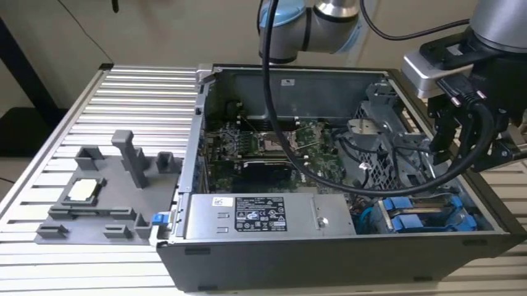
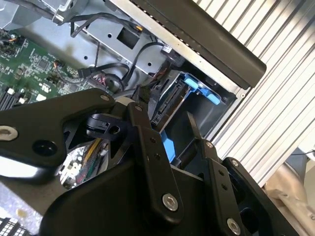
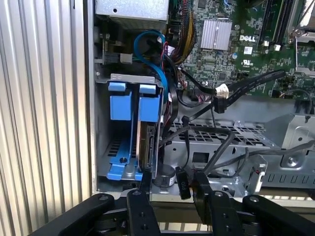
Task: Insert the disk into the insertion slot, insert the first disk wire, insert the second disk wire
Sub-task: 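Insert the first disk wire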
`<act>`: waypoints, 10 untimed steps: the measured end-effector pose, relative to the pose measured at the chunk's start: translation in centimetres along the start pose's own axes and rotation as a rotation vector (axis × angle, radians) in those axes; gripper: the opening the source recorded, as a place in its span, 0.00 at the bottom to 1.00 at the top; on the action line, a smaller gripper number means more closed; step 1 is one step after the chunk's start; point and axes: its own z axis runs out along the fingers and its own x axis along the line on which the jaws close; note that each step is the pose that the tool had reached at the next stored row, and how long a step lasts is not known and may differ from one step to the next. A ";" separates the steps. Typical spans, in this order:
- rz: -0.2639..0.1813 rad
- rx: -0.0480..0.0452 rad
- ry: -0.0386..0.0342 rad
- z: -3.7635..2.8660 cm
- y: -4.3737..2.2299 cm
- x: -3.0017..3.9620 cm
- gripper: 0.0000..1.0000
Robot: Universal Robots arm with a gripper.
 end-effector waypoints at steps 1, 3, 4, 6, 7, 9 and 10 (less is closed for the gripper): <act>-0.001 -0.0001 0.0009 0.00 0.03 -0.06 0.47; -0.003 -0.0003 0.0013 0.04 0.10 -0.20 0.47; -0.004 -0.0003 0.0014 0.06 0.11 -0.24 0.47; -0.004 -0.0001 0.0012 0.09 0.13 -0.25 0.47; -0.004 0.0000 0.0012 0.09 0.13 -0.25 0.47; -0.004 0.0000 0.0014 0.08 0.13 -0.25 0.47; -0.004 0.0000 0.0014 0.08 0.14 -0.25 0.47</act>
